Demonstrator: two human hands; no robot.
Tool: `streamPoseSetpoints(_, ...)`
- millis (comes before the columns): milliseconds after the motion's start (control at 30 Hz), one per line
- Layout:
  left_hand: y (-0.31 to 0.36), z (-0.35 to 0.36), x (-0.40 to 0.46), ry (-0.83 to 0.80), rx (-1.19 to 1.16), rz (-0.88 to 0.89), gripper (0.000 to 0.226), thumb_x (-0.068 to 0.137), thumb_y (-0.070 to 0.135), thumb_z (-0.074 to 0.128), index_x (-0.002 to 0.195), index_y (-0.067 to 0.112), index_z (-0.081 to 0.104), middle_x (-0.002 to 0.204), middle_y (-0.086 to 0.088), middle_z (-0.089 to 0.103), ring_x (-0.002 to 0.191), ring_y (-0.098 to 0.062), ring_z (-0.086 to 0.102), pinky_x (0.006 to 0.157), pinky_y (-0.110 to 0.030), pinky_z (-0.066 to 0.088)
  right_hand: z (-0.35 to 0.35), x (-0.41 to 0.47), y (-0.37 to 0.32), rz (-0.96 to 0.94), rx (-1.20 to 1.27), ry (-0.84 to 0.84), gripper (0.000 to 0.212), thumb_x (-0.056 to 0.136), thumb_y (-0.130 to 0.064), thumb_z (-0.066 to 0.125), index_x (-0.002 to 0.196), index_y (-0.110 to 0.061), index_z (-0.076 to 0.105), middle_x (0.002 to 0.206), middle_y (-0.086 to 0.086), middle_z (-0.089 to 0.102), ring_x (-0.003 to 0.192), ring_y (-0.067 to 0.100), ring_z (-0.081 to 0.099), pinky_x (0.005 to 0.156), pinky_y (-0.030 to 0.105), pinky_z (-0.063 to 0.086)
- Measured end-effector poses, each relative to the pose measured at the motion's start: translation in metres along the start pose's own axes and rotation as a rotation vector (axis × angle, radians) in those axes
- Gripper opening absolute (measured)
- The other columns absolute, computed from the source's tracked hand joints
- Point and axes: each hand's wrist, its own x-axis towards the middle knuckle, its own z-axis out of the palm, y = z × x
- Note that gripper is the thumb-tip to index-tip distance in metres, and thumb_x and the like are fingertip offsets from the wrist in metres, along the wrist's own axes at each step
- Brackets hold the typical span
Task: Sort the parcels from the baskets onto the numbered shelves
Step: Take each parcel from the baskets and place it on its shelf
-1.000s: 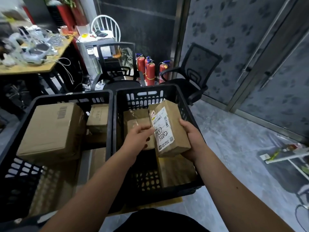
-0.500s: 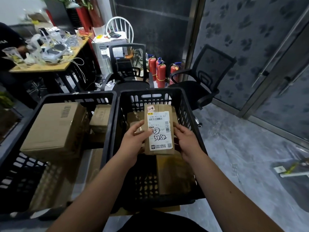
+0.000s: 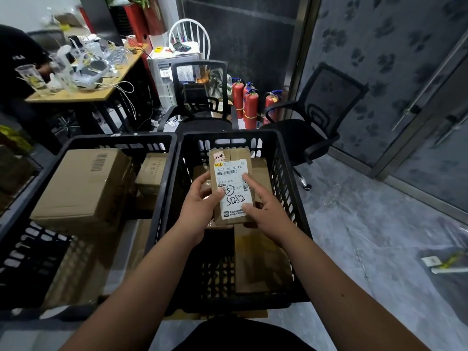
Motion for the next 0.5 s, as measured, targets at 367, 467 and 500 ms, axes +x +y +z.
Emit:
streamPoseSetpoints(367, 0.001, 0.000, 0.002, 0.004, 0.229, 0.097, 0.061, 0.099, 0.020, 0.071, 0.151, 0.035, 0.044, 0.128, 0.011, 0.070, 0.119, -0.013, 0.069, 0.097, -0.041, 0.059, -0.002, 0.004, 0.002, -0.103, -0.046, 0.054, 0.081, 0.096, -0.001, 0.067, 0.149, -0.057, 0.041, 0.150, -0.005, 0.053, 0.118, 0.015, 0.068, 0.083, 0.032, 0.064)
streamPoseSetpoints(467, 0.009, -0.011, 0.004, -0.046, 0.419, 0.148, 0.073, 0.090, 0.022, 0.079, 0.151, 0.042, 0.045, 0.142, 0.015, 0.061, 0.134, -0.012, 0.057, 0.108, -0.046, 0.053, -0.007, 0.004, 0.002, -0.108, -0.043, 0.066, 0.081, 0.096, 0.002, 0.065, 0.149, -0.055, 0.042, 0.151, -0.007, 0.053, 0.118, 0.012, 0.068, 0.083, 0.032, 0.064)
streamPoseSetpoints(500, 0.013, -0.015, 0.005, -0.061, 0.502, 0.170, 0.076, 0.088, 0.018, 0.078, 0.151, 0.046, 0.045, 0.145, 0.017, 0.059, 0.136, -0.012, 0.054, 0.109, -0.048, 0.051, -0.008, 0.004, 0.002, -0.102, -0.039, 0.070, 0.080, 0.097, 0.002, 0.065, 0.150, -0.054, 0.042, 0.148, -0.007, 0.055, 0.116, 0.009, 0.068, 0.083, 0.030, 0.063)
